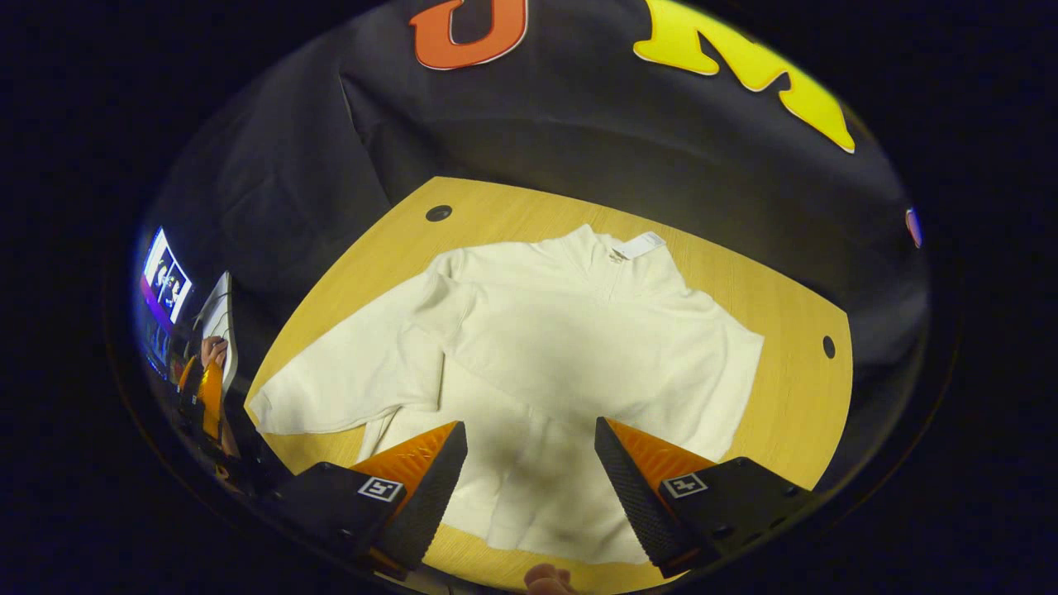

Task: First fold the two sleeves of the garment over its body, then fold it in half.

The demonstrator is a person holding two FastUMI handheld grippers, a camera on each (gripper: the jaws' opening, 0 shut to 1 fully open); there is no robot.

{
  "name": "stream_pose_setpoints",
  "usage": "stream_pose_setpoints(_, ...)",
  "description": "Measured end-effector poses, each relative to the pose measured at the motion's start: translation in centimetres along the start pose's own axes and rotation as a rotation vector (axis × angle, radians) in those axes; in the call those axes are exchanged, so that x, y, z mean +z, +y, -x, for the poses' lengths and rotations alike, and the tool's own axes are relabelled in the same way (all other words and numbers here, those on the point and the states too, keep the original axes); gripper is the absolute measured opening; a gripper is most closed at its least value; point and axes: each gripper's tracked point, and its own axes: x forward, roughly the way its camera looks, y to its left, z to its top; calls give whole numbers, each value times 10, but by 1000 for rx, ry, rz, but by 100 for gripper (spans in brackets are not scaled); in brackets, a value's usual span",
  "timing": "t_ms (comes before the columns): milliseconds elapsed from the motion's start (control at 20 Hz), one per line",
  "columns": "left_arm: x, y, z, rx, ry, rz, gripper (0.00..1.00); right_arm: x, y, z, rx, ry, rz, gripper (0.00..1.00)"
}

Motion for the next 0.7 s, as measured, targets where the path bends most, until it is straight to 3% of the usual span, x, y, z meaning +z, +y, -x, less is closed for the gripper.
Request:
stream_pose_setpoints(250,-65,31,-10,105,197,68,99,-29,1,24,-2,-21,-7,97)
stream_pose_setpoints(400,-101,42,-10,160,314,132,100,-58,-2,37,1,5,14,94)
stream_pose_setpoints(700,-150,30,-6,157,525,298,99,-109,-30,45,-40,61,24,95)
